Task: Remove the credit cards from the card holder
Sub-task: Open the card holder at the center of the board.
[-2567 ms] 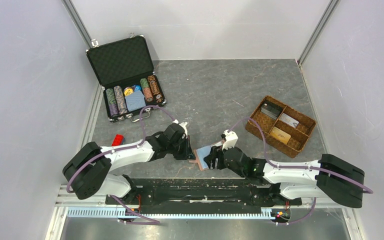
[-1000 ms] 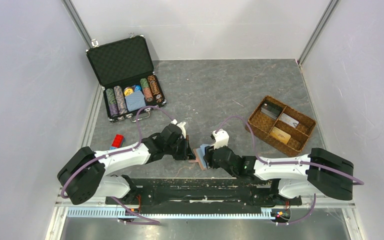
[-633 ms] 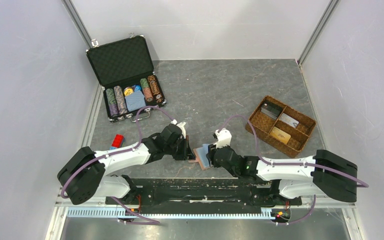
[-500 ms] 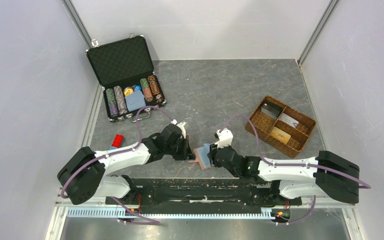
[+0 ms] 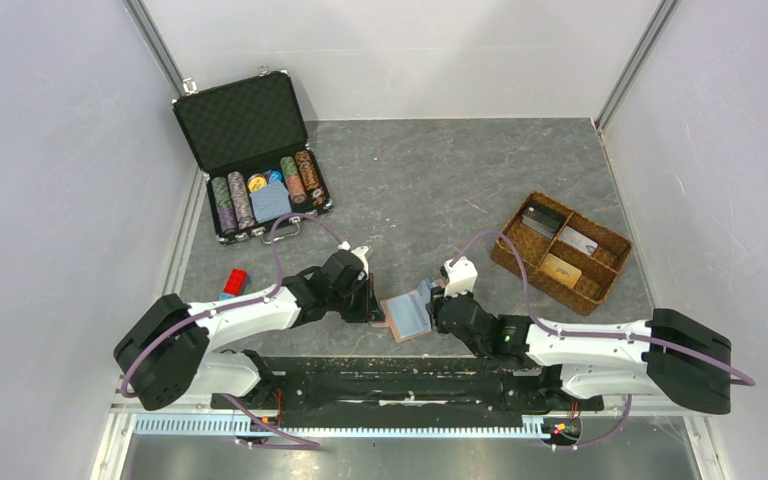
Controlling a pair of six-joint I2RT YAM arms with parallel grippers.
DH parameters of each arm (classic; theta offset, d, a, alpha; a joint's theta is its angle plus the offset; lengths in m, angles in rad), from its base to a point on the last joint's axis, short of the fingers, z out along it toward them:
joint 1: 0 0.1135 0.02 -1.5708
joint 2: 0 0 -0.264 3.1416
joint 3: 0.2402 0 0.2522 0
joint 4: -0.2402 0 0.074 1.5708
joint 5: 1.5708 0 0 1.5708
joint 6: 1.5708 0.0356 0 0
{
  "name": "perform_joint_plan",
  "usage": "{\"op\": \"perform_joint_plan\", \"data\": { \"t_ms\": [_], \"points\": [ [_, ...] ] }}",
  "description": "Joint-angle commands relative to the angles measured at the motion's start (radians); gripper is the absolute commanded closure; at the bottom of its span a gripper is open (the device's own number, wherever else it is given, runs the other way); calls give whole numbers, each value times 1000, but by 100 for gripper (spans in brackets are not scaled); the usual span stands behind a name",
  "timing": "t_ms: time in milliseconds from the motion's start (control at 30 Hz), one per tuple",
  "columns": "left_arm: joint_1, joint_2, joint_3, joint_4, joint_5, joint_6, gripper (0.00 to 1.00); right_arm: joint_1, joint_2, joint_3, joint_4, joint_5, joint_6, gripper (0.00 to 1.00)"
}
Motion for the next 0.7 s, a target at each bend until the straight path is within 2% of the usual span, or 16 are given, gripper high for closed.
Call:
{"op": "perform_joint_plan", "data": {
  "t_ms": [0,267,500,533,667],
  "points": [
    [3,-32,10,-30,-29,38,98,1,-33,-23,-29,54,12,63],
    [4,-34,13,-48,-46,45,98,-3,-53,-21,-62,47,16,64],
    [11,-66,66,-169,-164,63,93,-11,-125,16,-115,21,-5,60],
    [13,-71,74,-178,-176,61,91,-14,-128,20,-115,11,-9,61],
    [14,-88,114,-208,-190,35,71,-33,-128,23,-86,-71,-37,63]
  ]
}}
